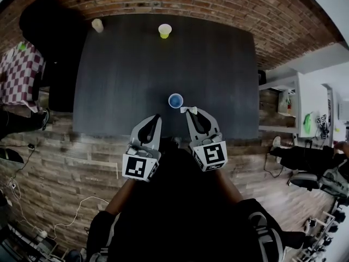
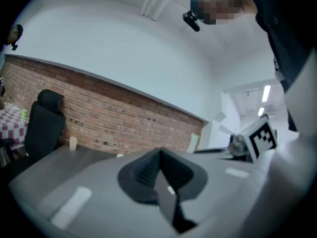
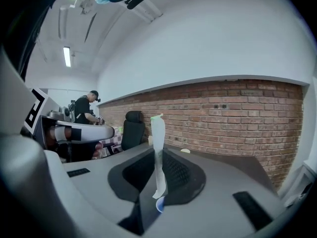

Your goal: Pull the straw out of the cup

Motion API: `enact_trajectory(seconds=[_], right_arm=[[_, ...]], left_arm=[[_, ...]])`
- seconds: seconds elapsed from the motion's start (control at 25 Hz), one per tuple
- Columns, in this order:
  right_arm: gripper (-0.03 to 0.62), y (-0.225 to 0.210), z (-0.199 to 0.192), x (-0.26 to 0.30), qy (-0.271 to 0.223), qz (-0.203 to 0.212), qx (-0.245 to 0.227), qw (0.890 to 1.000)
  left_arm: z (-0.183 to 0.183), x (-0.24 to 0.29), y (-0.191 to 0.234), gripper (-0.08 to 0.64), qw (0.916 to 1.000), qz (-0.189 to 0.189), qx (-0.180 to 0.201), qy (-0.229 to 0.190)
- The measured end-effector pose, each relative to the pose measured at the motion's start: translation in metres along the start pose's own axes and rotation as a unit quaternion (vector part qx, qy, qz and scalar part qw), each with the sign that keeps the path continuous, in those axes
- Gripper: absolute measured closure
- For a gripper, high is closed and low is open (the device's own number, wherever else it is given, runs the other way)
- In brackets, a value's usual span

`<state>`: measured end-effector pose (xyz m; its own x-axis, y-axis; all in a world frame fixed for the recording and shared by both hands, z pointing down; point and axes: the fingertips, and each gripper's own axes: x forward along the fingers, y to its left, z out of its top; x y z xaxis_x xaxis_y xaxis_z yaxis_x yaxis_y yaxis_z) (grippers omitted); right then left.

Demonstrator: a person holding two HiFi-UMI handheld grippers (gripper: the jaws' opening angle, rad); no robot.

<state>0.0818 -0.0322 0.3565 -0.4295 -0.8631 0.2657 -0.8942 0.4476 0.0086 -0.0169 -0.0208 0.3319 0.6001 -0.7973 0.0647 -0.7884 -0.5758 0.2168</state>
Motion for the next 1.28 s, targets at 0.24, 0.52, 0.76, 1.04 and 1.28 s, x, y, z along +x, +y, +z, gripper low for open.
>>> enact_trajectory(seconds=[0.24,0.52,0.76,1.04,1.28], right_arm=[[0.548,-0.0015,-0.0034,-0.0042,-0.005,0.003,0.01,1.0],[0.549,-0.0043,-0.0038,-0.0008,-0.006,0.004,0.013,1.0],[0.549,-0.0013,-0.0059,0.0011,-0.004,0.009,0.013,1.0],[0.549,-0.0008,-0.008,0.0019,0.0,0.01,0.011,1.0],[0.549,-0.0021,-0.0082,0.0039,0.002,0.011,0.012,1.0]], left_arm=[[-0.0054,-0.0001,-0.004,0.555,0.9995,-0.012,0.027,0.004],[-0.0084,-0.0012,-0.0024,0.555,0.9996,-0.008,0.024,0.012],[-0.007,-0.0011,-0.002,0.555,0.9997,-0.007,0.021,0.008],[-0.0101,-0.0009,-0.001,0.555,0.9999,-0.002,0.007,0.014],[-0.0096,0.0018,-0.0015,0.555,0.9998,-0.004,0.008,0.016]])
